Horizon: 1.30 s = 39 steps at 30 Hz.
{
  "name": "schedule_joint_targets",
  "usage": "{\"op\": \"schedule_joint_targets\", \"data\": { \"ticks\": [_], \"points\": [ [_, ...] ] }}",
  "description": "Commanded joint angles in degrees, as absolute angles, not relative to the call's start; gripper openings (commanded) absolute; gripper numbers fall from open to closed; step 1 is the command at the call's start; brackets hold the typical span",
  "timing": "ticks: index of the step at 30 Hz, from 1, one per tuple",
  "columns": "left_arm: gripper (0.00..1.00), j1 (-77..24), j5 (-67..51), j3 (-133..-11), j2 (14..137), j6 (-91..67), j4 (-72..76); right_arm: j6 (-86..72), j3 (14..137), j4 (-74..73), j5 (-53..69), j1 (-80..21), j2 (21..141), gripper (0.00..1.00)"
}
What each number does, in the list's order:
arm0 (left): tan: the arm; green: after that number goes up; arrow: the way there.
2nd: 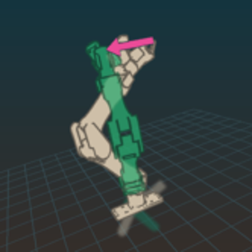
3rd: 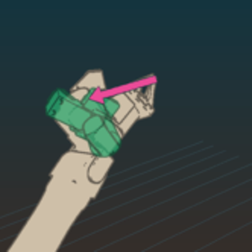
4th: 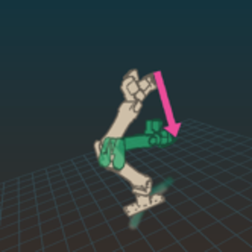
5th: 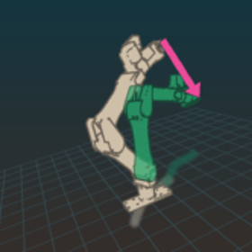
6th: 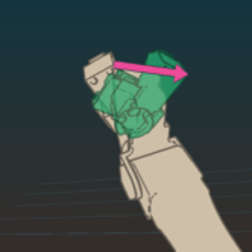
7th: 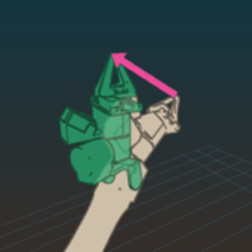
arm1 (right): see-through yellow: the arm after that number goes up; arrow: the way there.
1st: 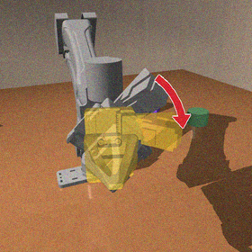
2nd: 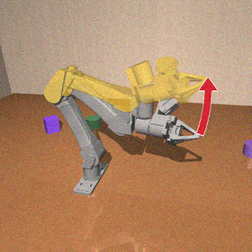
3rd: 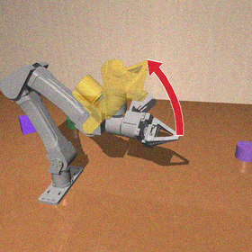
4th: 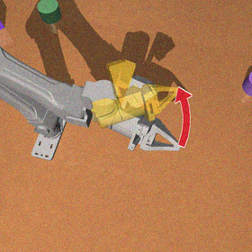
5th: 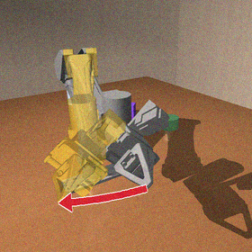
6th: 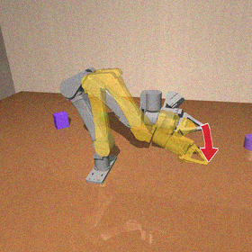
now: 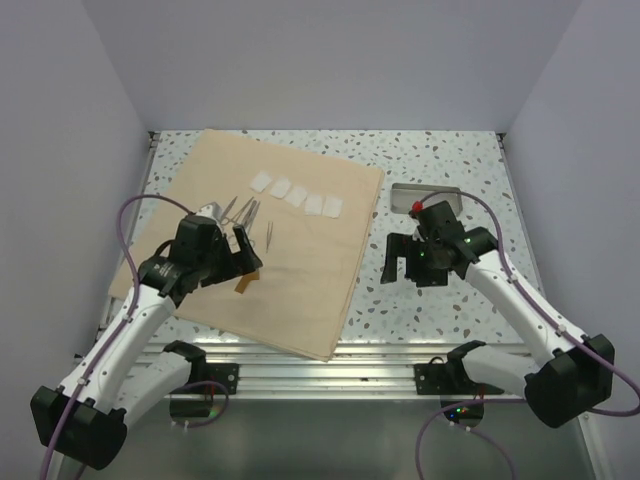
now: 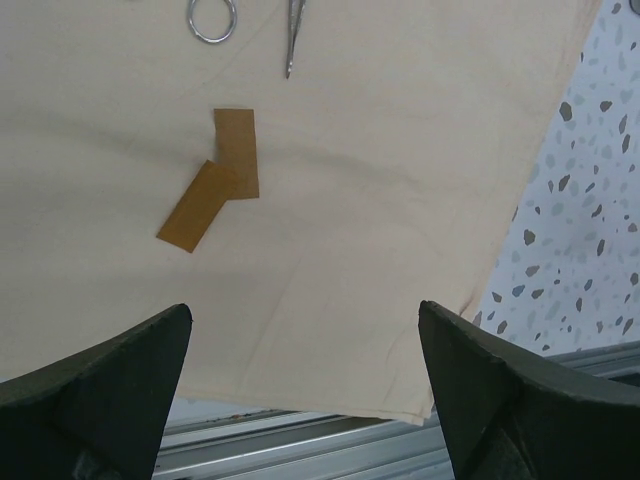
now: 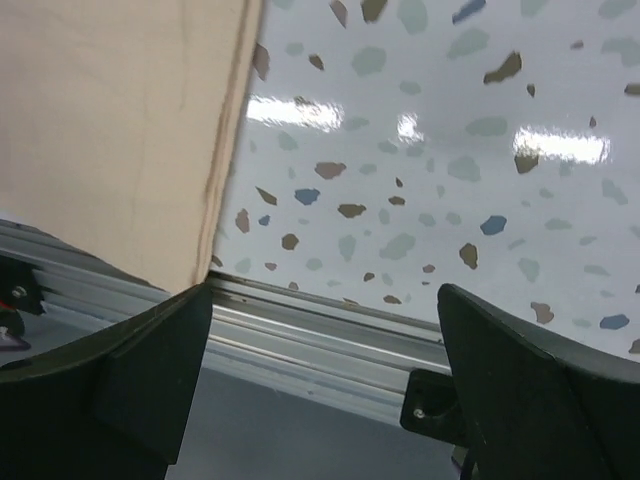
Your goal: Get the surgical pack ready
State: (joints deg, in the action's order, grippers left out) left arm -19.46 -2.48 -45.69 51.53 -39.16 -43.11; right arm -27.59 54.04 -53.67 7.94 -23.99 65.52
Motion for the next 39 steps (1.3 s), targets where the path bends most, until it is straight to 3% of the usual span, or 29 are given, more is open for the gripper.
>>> {"op": "schedule_joint_targets", "data": {
  "ticks": [1,3,7,12,19,39],
  "points": [
    [0.99,-19.42,-3.33,-45.53,50.45,-34.65,-41.14,-26.63,58.71,-48.45,9.28,-24.08,63.63,0.99],
    [0.99,-19.42,-5.45,-45.44,52.02,-33.32,-39.29,-26.28,57.66,-46.33,12.73,-24.00,64.77,0.99],
    [0.78,-19.77,-6.15,-47.98,57.99,-28.32,-41.48,-25.58,56.95,-46.93,16.96,-24.17,70.39,0.94],
    [0.67,-23.98,-0.18,-51.85,68.63,-26.19,-48.95,-28.03,56.69,-43.25,18.98,-24.17,71.10,0.93],
    [0.64,-27.51,7.29,-55.27,72.94,-24.88,-47.03,-26.72,57.39,-43.24,19.95,-24.17,74.70,0.94],
    [0.48,-24.79,5.54,-63.54,88.50,-22.24,-38.68,-21.97,58.62,-45.53,20.04,-24.08,79.19,0.95]
  ]
}}
